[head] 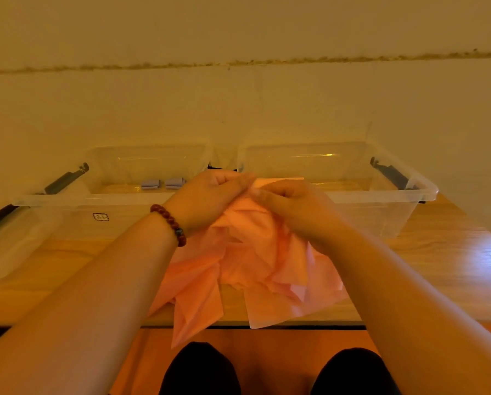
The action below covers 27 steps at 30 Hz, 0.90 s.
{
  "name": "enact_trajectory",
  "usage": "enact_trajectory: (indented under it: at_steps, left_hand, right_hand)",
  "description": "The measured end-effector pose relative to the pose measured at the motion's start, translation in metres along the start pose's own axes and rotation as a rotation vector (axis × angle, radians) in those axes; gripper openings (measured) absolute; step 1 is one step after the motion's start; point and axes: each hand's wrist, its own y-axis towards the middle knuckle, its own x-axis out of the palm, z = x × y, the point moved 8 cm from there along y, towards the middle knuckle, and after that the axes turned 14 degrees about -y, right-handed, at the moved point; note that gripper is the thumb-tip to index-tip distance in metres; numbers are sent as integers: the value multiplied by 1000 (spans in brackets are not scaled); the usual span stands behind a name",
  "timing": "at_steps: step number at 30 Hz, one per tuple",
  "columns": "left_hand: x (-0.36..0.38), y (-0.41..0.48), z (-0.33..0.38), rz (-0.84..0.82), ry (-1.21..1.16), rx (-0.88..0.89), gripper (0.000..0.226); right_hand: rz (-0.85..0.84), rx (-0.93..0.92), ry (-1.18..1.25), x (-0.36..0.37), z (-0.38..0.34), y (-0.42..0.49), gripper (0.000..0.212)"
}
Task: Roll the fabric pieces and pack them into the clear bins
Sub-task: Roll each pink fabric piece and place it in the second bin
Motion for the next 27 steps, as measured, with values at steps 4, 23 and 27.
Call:
enact_trajectory:
  at_steps: [4,23,27]
  left_hand:
    - [-11,-8,-9,-94,157,-114,50]
    - [-1,0,11,-42,77,20,26]
    - [-15,-8,1,-99,63,-72,24]
  right_hand:
    - [176,111,112,-29,20,3,26]
    - [113,-8,19,-23,0,1,13]
    - [252,38,87,-42,16,1,29]
